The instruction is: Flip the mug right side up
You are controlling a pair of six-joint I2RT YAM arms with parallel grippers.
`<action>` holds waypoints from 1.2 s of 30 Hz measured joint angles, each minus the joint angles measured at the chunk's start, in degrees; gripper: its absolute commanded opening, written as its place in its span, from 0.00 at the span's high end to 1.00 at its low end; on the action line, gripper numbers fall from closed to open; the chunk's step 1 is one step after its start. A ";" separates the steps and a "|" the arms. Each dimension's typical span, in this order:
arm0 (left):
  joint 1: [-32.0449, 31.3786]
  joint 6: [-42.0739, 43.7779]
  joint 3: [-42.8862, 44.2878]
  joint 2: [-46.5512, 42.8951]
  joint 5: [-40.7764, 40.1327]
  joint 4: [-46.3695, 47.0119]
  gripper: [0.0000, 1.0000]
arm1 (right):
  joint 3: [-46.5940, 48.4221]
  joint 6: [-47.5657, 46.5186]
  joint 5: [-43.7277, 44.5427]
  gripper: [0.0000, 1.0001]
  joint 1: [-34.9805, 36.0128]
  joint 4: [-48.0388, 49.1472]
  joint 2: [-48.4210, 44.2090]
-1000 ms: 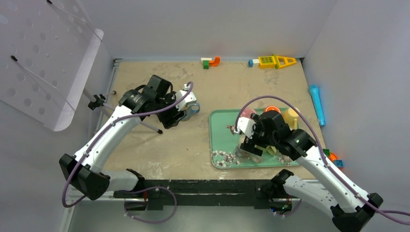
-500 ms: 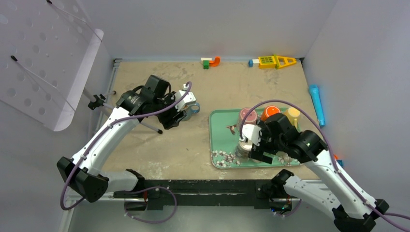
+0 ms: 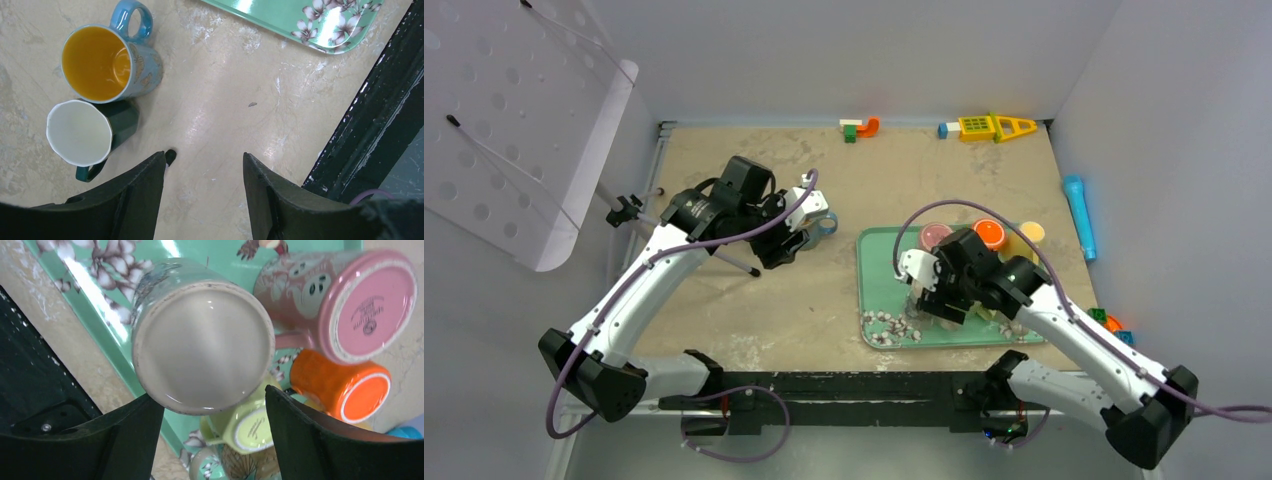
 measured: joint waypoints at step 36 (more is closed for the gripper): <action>0.04 0.44 0.00 -0.46 2.23 -0.02 0.37 | 3.23 58.18 4.48 0.19 7.93 12.87 17.22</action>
